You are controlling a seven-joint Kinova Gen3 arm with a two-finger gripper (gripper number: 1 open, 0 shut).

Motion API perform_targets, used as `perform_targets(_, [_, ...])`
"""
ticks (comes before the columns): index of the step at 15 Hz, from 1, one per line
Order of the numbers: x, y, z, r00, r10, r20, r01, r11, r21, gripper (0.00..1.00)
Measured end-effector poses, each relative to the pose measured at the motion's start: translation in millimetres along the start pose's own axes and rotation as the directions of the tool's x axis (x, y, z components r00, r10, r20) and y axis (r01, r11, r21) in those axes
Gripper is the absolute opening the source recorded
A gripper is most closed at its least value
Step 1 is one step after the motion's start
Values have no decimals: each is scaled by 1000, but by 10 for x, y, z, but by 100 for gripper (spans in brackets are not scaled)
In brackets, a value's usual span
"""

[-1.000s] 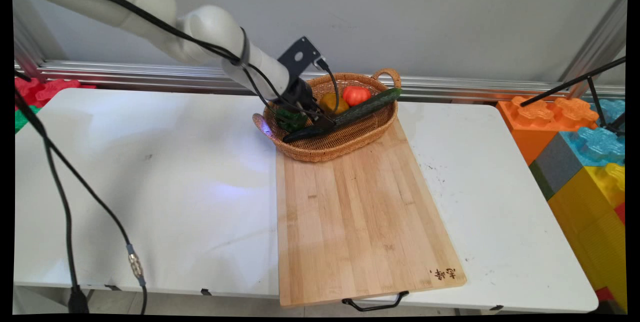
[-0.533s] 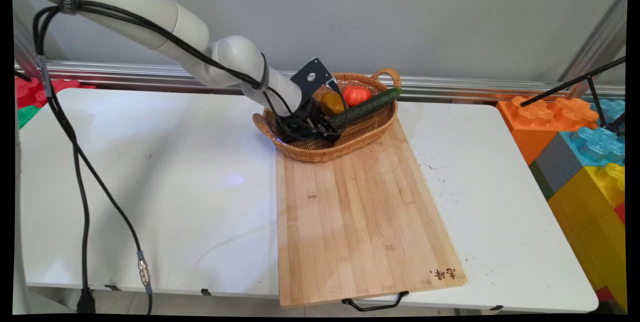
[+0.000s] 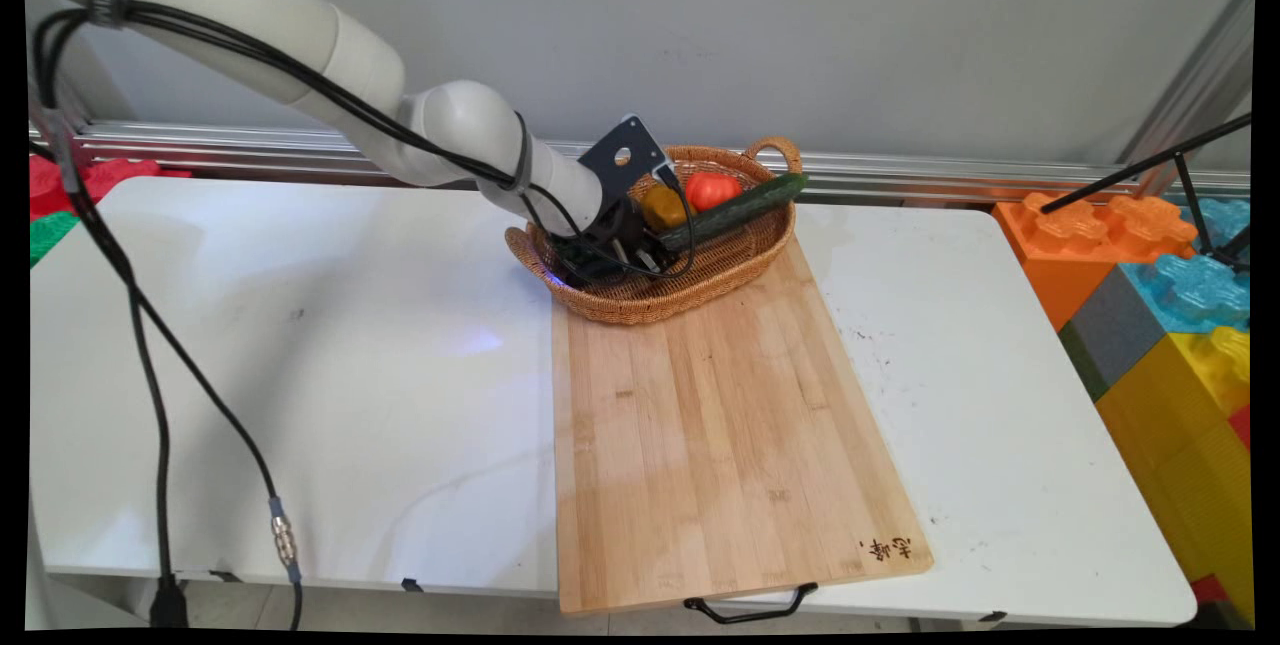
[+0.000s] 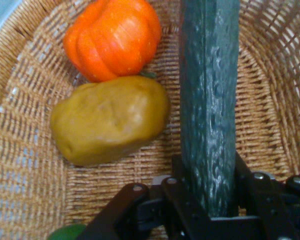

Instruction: Place the picked object on the cutting board

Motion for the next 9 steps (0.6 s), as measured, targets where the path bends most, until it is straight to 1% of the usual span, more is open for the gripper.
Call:
perform_targets(3, [72, 54, -240, 999, 6, -38, -5, 1000, 22, 0])
perform_targets(6, [256, 178, -615, 994, 37, -99, -34, 999, 36, 0])
perform_targets(8, [390, 301, -856, 988, 68, -139, -64, 997, 33, 0])
perform_targets(9, [450, 388, -967, 984, 83, -155, -80, 997, 20, 0])
